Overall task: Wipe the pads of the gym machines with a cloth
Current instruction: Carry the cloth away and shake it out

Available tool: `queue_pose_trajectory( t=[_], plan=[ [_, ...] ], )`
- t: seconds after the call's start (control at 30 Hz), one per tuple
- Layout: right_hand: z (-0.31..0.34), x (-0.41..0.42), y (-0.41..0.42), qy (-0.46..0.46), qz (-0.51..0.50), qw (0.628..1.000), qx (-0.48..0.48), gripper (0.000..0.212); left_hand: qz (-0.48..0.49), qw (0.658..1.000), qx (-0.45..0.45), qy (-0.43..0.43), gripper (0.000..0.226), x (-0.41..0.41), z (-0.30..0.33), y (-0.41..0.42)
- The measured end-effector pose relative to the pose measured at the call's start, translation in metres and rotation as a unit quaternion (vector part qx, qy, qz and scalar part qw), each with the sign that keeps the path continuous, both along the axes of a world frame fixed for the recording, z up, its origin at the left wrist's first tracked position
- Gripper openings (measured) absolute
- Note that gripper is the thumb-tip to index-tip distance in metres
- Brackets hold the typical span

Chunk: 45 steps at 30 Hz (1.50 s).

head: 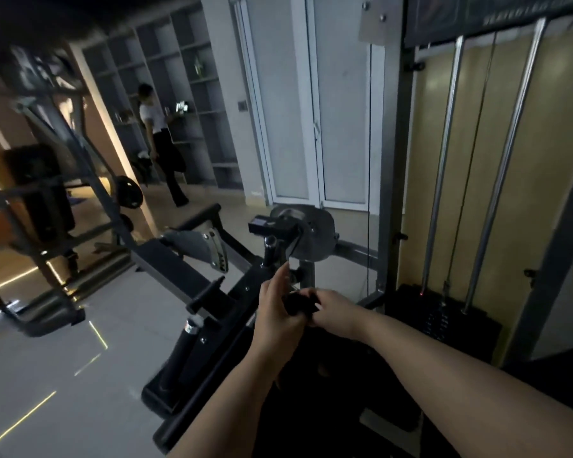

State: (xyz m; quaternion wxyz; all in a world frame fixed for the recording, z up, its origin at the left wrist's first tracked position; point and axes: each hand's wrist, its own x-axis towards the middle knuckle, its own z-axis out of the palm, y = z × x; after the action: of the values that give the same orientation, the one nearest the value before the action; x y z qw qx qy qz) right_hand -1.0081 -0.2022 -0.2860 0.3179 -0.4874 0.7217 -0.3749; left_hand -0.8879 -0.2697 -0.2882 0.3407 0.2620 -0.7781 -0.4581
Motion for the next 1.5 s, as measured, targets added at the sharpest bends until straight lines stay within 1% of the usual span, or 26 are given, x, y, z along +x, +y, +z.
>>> queue_pose_trajectory(
  t=[0.13, 0.17, 0.27, 0.33, 0.43, 0.57, 0.63, 0.7, 0.83, 0.93, 1.03, 1.1, 1.17, 1.23, 1.3, 1.37, 1.43, 1.5],
  plan=[
    [0.054, 0.008, -0.009, 0.070, -0.010, 0.997, -0.022, 0.042, -0.023, 0.999, -0.036, -0.009, 0.084, 0.012, 0.051, -0.021],
    [0.065, 0.009, -0.011, 0.080, -0.014, 0.996, -0.027, 0.040, -0.023, 0.998, -0.052, -0.016, 0.083, 0.015, 0.063, -0.025],
    [0.096, 0.017, -0.017, 0.121, -0.015, 0.992, -0.038, 0.025, -0.027, 0.995, -0.090, -0.019, 0.080, 0.026, 0.090, -0.040],
    [0.113, 0.024, -0.020, 0.149, -0.027, 0.987, -0.059, 0.023, -0.028, 0.993, -0.113, -0.032, 0.080, 0.033, 0.102, -0.050],
    [0.129, 0.036, -0.029, 0.176, -0.039, 0.979, -0.096, 0.026, -0.012, 0.984, -0.165, -0.067, 0.079, 0.046, 0.115, -0.063],
    [0.140, 0.052, -0.045, 0.178, -0.076, 0.973, -0.128, 0.017, 0.007, 0.979, -0.178, -0.100, 0.077, 0.062, 0.127, -0.078],
    [0.148, 0.061, -0.051, 0.176, -0.088, 0.970, -0.143, 0.017, 0.009, 0.975, -0.192, -0.113, 0.065, 0.071, 0.133, -0.084],
    [0.155, 0.068, -0.059, 0.176, -0.100, 0.964, -0.170, 0.018, 0.022, 0.966, -0.215, -0.140, 0.044, 0.081, 0.137, -0.093],
    [0.168, 0.074, -0.078, 0.227, -0.114, 0.947, -0.194, 0.022, 0.062, 0.960, -0.229, -0.147, 0.012, 0.107, 0.143, -0.121],
    [0.174, 0.076, -0.093, 0.249, -0.117, 0.942, -0.190, 0.020, 0.069, 0.962, -0.211, -0.158, 0.015, 0.120, 0.150, -0.134],
    [0.179, 0.077, -0.111, 0.221, -0.099, 0.951, -0.190, 0.015, 0.094, 0.966, -0.179, -0.161, 0.023, 0.124, 0.155, -0.144],
    [0.184, 0.080, -0.123, 0.149, -0.093, 0.964, -0.202, 0.017, 0.095, 0.976, -0.136, -0.143, 0.020, 0.123, 0.155, -0.152],
    [0.190, 0.080, -0.132, 0.038, -0.094, 0.971, -0.217, 0.019, 0.079, 0.985, -0.091, -0.126, 0.017, 0.121, 0.153, -0.155],
    [0.197, 0.079, -0.139, -0.038, -0.100, 0.971, -0.212, 0.022, 0.059, 0.993, -0.004, -0.104, 0.019, 0.120, 0.149, -0.156],
    [0.203, 0.078, -0.141, -0.077, -0.069, 0.978, -0.180, 0.024, 0.051, 0.992, 0.097, -0.067, 0.024, 0.121, 0.146, -0.155],
    [0.210, 0.081, -0.145, -0.088, -0.010, 0.987, -0.134, 0.023, 0.040, 0.982, 0.182, -0.009, 0.028, 0.124, 0.144, -0.154],
    [0.214, 0.088, -0.153, -0.076, 0.032, 0.993, -0.085, 0.026, 0.034, 0.973, 0.226, 0.029, 0.033, 0.128, 0.140, -0.156],
    [0.217, 0.094, -0.162, -0.082, 0.045, 0.994, -0.064, 0.027, 0.045, 0.973, 0.226, 0.017, 0.045, 0.137, 0.140, -0.159]
  ],
)
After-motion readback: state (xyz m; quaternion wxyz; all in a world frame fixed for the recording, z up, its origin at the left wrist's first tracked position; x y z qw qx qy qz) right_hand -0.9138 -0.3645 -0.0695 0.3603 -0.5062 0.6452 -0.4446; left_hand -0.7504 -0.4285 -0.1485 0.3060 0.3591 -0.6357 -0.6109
